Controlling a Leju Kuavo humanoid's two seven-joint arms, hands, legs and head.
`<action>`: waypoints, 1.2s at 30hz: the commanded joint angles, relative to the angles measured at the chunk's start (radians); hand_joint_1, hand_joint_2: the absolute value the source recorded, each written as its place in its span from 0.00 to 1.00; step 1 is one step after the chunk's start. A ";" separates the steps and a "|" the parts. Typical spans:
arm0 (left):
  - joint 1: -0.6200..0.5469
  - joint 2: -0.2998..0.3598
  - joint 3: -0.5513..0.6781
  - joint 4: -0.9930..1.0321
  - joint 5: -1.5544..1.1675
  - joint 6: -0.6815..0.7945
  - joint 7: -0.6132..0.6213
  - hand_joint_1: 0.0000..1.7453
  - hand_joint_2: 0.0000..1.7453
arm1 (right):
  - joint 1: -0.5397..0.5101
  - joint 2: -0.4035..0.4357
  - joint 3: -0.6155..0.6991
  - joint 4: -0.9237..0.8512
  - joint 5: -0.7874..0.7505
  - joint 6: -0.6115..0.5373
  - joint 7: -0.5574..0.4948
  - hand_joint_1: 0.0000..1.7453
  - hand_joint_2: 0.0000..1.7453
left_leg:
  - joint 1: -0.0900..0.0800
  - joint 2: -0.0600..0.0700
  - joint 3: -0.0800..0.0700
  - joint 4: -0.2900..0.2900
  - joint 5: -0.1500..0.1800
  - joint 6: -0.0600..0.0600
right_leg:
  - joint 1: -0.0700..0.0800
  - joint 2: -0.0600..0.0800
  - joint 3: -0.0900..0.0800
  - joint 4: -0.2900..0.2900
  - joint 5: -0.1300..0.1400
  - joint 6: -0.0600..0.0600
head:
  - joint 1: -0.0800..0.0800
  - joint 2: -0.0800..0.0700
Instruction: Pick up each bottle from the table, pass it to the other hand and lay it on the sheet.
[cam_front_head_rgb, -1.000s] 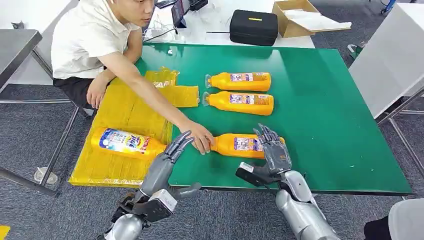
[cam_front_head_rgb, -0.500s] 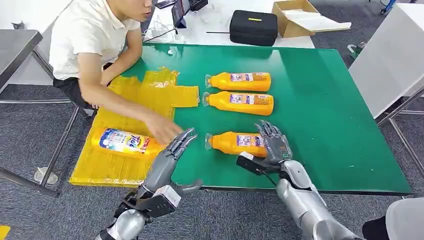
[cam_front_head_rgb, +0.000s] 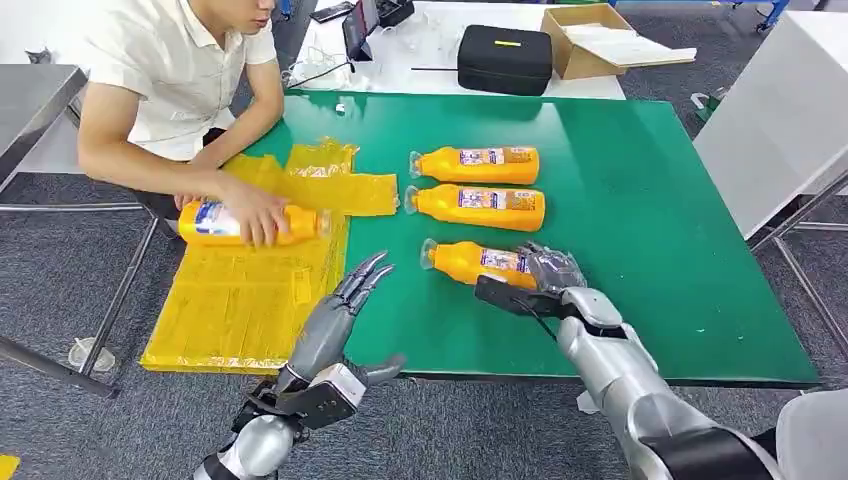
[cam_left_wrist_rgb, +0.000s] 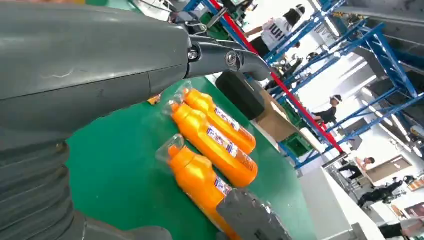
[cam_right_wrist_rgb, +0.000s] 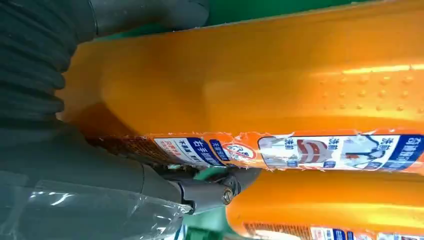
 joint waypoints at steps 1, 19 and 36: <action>-0.041 -0.015 -0.005 0.096 0.033 0.006 -0.012 0.00 1.00 | 0.031 -0.030 0.017 0.122 -0.039 0.100 -0.027 1.00 1.00 | 0.002 -0.005 0.004 0.000 0.000 -0.001 | 0.002 -0.005 0.003 -0.002 -0.002 -0.002 | 0.000 0.000; 0.087 -0.134 0.176 -0.006 0.299 0.037 -0.010 0.00 1.00 | 0.349 0.011 -0.152 -0.337 -0.546 0.080 -0.398 1.00 1.00 | 0.004 0.005 0.025 -0.001 -0.013 -0.001 | 0.005 0.004 0.032 -0.005 -0.006 -0.004 | 0.000 0.000; 0.071 -0.133 0.191 0.108 0.664 -0.180 0.097 0.00 1.00 | 0.430 0.083 -0.104 -0.607 -0.792 0.132 -0.479 1.00 1.00 | 0.002 0.003 0.005 0.000 -0.010 -0.001 | 0.003 0.004 0.014 -0.002 -0.007 -0.002 | -0.001 0.000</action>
